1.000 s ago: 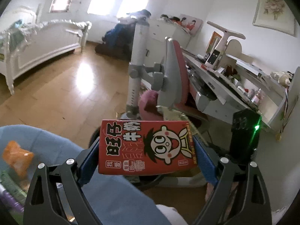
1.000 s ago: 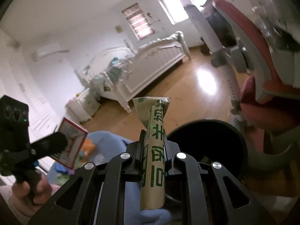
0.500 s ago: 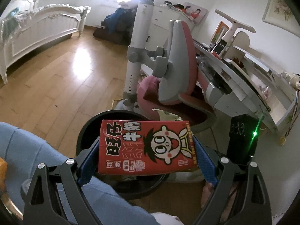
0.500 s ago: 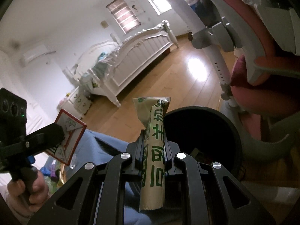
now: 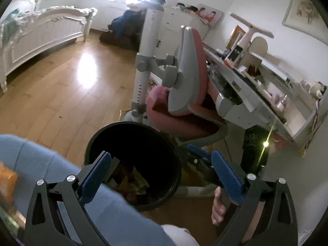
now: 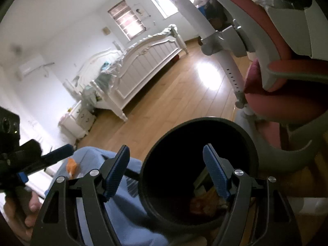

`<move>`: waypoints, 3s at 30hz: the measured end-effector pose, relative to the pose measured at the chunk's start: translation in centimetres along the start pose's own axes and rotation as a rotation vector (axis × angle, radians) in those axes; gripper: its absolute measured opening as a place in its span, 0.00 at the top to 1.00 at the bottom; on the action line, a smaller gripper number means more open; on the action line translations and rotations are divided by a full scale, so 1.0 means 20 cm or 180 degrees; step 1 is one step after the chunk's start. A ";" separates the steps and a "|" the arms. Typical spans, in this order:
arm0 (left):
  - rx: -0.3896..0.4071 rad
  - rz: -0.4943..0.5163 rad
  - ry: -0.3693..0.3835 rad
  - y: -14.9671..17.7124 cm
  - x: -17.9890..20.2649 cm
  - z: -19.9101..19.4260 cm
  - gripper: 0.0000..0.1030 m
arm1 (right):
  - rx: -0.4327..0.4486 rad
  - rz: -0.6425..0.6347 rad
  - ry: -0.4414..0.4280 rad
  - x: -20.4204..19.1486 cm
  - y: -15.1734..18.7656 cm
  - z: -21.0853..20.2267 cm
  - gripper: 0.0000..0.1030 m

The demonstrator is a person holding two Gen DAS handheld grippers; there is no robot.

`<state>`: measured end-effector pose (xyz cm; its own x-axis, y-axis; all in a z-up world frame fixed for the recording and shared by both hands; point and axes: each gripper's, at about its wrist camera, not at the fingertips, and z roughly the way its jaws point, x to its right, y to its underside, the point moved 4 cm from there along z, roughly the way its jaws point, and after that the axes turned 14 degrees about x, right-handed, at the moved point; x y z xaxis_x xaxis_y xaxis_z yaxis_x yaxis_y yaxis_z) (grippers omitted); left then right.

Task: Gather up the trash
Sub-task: 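Carry both items to the black bin and open both tools, then grasp the blue wrapper with the left tool while the right tool grasps the orange bag, then carry the blue wrapper and orange bag over the black bin and open both tools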

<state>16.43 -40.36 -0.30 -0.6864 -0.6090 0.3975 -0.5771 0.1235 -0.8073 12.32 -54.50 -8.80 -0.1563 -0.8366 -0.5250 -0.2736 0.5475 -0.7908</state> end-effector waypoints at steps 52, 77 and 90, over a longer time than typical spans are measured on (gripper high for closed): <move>-0.0320 0.0778 -0.0998 0.41 -1.07 -1.08 0.68 | -0.1417 -0.1847 -0.1007 -1.56 0.61 0.71 0.81; 0.0518 0.0419 -0.0557 0.08 -0.42 -1.07 0.68 | -0.0100 -0.1040 -0.1283 -1.24 0.03 -0.18 0.84; 0.0297 0.0272 -0.0067 0.00 -0.11 -0.42 0.68 | 0.0344 -0.0721 -0.0367 -0.47 -0.16 -0.32 0.84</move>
<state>14.33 -32.41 2.54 -0.7213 -0.6158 0.3170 -0.4726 0.1029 -0.8753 8.57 -48.55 0.63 0.0081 -0.9335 -0.3585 -0.1856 0.3508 -0.9179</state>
